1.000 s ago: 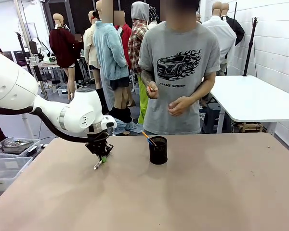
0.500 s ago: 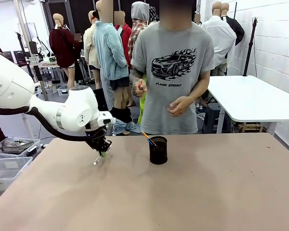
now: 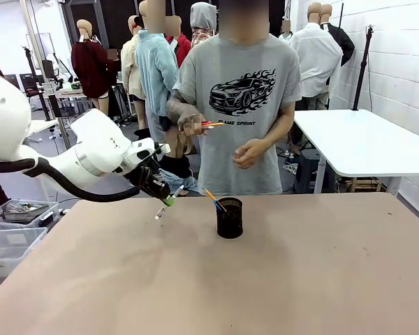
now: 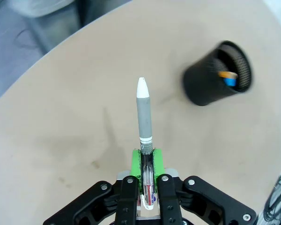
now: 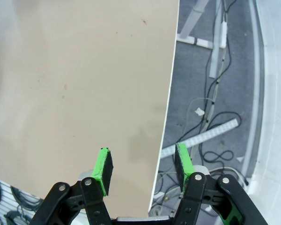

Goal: Place the pens into the pen holder.
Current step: Pick up a writing instrument from the table and place it into the Pen holder.

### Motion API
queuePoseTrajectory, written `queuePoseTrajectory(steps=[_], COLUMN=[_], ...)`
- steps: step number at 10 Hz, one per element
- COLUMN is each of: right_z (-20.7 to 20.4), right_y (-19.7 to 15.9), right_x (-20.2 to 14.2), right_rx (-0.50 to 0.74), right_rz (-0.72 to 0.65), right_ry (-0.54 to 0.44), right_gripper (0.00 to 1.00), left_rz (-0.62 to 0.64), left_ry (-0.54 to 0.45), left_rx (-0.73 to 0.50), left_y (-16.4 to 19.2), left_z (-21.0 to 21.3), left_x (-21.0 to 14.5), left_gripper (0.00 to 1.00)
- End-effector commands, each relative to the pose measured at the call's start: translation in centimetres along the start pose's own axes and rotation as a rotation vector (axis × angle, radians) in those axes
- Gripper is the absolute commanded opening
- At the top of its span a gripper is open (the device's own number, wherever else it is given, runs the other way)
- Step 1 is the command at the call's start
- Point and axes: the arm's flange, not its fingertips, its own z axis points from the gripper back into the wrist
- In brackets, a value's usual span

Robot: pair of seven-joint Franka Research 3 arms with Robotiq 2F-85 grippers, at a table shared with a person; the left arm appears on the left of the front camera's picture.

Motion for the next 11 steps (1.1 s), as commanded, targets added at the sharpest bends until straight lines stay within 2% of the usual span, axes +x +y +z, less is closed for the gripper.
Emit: queuePoseTrajectory(steps=[1,2,4,5,6,8,9,10,11], right_z=[-0.2,-0.2,-0.2,-0.2,-0.2,-0.2,-0.2,-0.2,-0.2], right_y=[0.0,0.0,0.0,0.0,0.0,0.0,0.0,0.0,0.0], right_x=[0.1,0.1,0.1,0.1,0.1,0.1,0.1,0.1,0.1], right_rx=[-0.024,-0.024,-0.024,-0.024,-0.024,-0.024,-0.024,-0.024,-0.024], right_rz=[-0.003,-0.003,-0.003,-0.003,-0.003,-0.003,-0.003,-0.003,-0.003], right_ry=[0.003,0.003,0.003,0.003,0.003,0.003,0.003,0.003,0.003], right_gripper=[0.68,0.68,0.68,0.68,0.68,0.68,0.68,0.68,0.68], left_rz=[-0.092,-0.185,-0.244,-0.287,-0.315,-0.273,-0.252,-0.253,-0.249], left_ry=[-0.128,-0.315,-0.641,-0.734,-0.763,-0.976,-1.044,-1.1,-1.099], left_rx=[-0.215,-0.252,-0.293,-0.316,-0.242,-0.215,-0.193,-0.225,-0.242], left_y=[1.6,1.7,2.1,2.9,4.3,7.5,8.3,8.7,9.0], left_z=[2.4,4.9,15.3,20.1,24.1,31.2,32.5,32.5,32.1], left_x=[-2.7,-3.1,-5.6,-8.4,-11.6,-18.8,-20.7,-21.5,-21.0], left_gripper=[0.0,0.0,0.0,0.0,0.0,0.0,0.0,0.0,0.0])
